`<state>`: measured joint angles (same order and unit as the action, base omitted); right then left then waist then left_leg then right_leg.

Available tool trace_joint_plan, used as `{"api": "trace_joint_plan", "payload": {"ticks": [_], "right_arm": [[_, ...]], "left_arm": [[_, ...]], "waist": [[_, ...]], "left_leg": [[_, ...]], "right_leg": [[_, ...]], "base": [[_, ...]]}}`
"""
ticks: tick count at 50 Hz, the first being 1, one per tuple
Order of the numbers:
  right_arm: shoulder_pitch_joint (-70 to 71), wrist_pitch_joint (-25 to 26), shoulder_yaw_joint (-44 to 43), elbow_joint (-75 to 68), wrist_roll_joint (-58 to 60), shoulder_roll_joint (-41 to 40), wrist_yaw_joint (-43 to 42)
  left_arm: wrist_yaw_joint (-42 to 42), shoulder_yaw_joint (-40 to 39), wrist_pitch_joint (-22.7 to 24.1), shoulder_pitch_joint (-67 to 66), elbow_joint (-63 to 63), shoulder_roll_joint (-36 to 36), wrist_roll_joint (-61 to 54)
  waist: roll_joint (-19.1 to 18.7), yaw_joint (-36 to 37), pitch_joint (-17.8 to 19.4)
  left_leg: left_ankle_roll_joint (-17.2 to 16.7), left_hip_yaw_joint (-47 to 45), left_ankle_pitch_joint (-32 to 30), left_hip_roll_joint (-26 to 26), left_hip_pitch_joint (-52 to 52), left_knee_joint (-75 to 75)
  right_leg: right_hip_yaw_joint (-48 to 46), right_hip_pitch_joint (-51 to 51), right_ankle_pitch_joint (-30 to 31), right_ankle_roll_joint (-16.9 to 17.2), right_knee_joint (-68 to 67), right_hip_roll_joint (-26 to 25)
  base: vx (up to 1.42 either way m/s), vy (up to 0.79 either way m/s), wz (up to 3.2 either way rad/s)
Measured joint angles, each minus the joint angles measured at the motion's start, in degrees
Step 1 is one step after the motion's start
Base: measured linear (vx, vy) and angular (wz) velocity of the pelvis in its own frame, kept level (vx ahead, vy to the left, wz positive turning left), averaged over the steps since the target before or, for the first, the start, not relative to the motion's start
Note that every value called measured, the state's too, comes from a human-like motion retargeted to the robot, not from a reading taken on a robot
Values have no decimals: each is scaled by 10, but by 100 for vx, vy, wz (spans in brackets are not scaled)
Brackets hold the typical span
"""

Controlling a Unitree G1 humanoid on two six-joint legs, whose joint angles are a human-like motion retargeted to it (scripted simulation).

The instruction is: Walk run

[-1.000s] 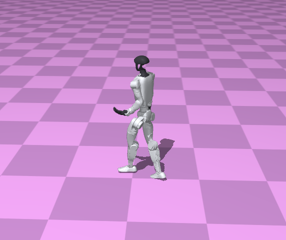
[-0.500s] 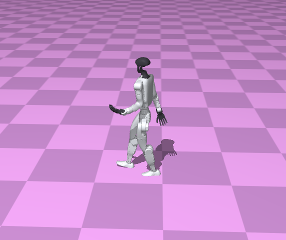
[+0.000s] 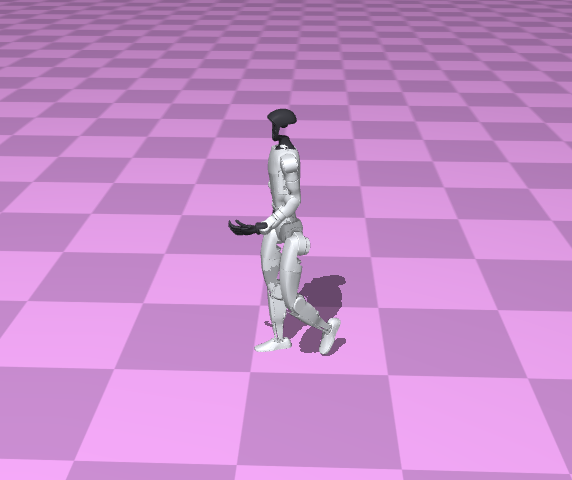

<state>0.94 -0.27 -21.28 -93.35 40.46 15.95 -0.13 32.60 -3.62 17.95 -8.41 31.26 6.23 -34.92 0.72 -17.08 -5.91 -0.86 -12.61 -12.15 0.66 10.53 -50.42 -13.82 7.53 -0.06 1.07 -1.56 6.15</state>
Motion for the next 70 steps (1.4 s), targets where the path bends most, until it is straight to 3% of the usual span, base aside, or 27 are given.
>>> {"api": "trace_joint_plan", "payload": {"ticks": [6,11,18,21,25,28,30,32,36,40,45,50,53,54,55,57,59,60,62,66,68,70], "right_arm": [[45,-36,7,84,4,0,12],[68,-58,7,126,-26,6,10],[96,-60,15,122,-18,-1,34],[87,-70,25,120,16,-13,44],[46,-68,40,100,77,-30,27],[8,-37,57,64,110,-46,-1],[-14,-31,67,39,120,-51,-8],[-30,-35,73,21,131,-47,3],[-69,-20,60,10,160,-38,1],[-108,-15,32,-11,135,-38,-31],[-138,-11,3,-40,97,-46,13],[-145,3,1,-40,92,-50,40],[-134,5,5,-40,101,-46,37],[-129,6,7,-40,102,-44,36],[-124,7,8,-40,101,-44,34],[-109,11,8,-40,93,-41,31],[-101,11,2,-36,85,-40,29],[-98,9,-2,-31,80,-40,29],[-92,6,-4,-25,64,-38,34],[-49,11,7,-21,32,-28,51],[-20,14,15,-12,26,-25,52],[2,13,24,1,22,-31,51]], "left_arm": [[-24,-4,18,-5,-8,1,-7],[-21,-13,17,-15,-8,10,-7],[-24,-32,22,-33,-7,18,-18],[-20,-45,20,-41,-5,19,-24],[-18,-57,20,-59,2,11,-27],[-37,-64,30,-58,12,5,-34],[-54,-56,41,-51,10,0,-37],[-61,-44,54,-39,-1,-3,-36],[-50,-28,52,5,-2,-9,-46],[-43,-2,46,49,-2,-26,-48],[-32,16,42,88,-10,-44,-34],[-16,19,37,91,-14,-46,-32],[-12,15,37,78,-9,-42,-32],[-11,14,36,73,-6,-41,-31],[-9,14,36,69,-3,-40,-31],[-7,14,32,60,7,-37,-29],[-9,18,31,43,12,-32,-25],[-10,19,32,33,13,-29,-22],[-4,16,30,10,16,-17,-9],[-7,23,29,-25,18,3,-11],[-2,22,27,-27,16,1,-20],[13,11,15,-28,21,-9,-14]], "waist": [[10,66,7],[1,94,10],[14,108,20],[28,122,17],[48,134,-2],[39,121,-16],[11,101,-9],[-18,97,-2],[-60,87,6],[-82,51,16],[-50,15,25],[-26,-5,42],[-17,-3,45],[-17,-2,44],[-17,-4,44],[-26,-12,39],[-36,-29,31],[-42,-42,27],[-56,-43,13],[-45,-30,5],[-23,-37,-8],[-17,-30,-13]], "left_leg": [[34,-62,120,-8,93,112],[64,-154,126,-10,127,305],[62,-204,163,48,144,477],[107,-208,134,53,129,472],[159,-188,92,76,106,481],[145,-183,119,62,79,476],[141,-158,135,45,53,472],[138,-136,149,25,32,470],[133,-98,170,11,-1,465],[128,-34,185,22,-37,464],[131,31,207,78,-89,465],[124,85,230,108,-154,467],[114,94,238,120,-186,468],[110,95,238,122,-193,467],[106,96,236,122,-199,466],[88,100,226,112,-204,455],[64,116,203,103,-208,433],[50,128,185,98,-210,418],[4,121,108,80,-201,377],[-123,71,-65,58,-155,222],[-141,34,-121,68,-115,139],[-141,61,-90,43,-71,55]], "right_leg": [[-13,-35,-39,-19,1,-37],[-45,-67,-73,-31,8,-80],[-79,-115,-107,-30,2,-101],[-73,-130,-100,-20,-15,-97],[-93,-150,-19,9,-54,-76],[-67,-133,140,52,-134,-70],[-34,-105,224,54,-207,-100],[-24,-72,268,38,-284,-121],[16,8,159,26,-381,-133],[17,62,71,-4,-346,-106],[67,103,70,21,-174,-62],[126,155,43,40,-45,-62],[56,173,44,122,13,-53],[25,175,43,125,20,-50],[0,176,41,115,23,-48],[9,178,56,21,9,-65],[4,173,70,-25,-11,-67],[-1,171,92,-30,-20,-62],[36,167,70,-32,-54,-64],[25,144,8,-82,-108,-44],[18,128,-18,-81,-121,-6],[-1,91,-43,-94,-118,-21]], "base": [[41,-23,28],[49,-18,56],[56,-14,27],[87,-12,-29],[103,-11,-31],[84,-2,11],[73,-1,71],[69,3,48],[73,6,61],[67,0,136],[62,-15,129],[62,-17,86],[57,-14,29],[74,-21,12],[82,-23,43],[78,-20,77],[93,-25,133],[102,-30,146],[95,-26,93],[87,-17,55],[60,-8,99],[71,-40,54]]}}
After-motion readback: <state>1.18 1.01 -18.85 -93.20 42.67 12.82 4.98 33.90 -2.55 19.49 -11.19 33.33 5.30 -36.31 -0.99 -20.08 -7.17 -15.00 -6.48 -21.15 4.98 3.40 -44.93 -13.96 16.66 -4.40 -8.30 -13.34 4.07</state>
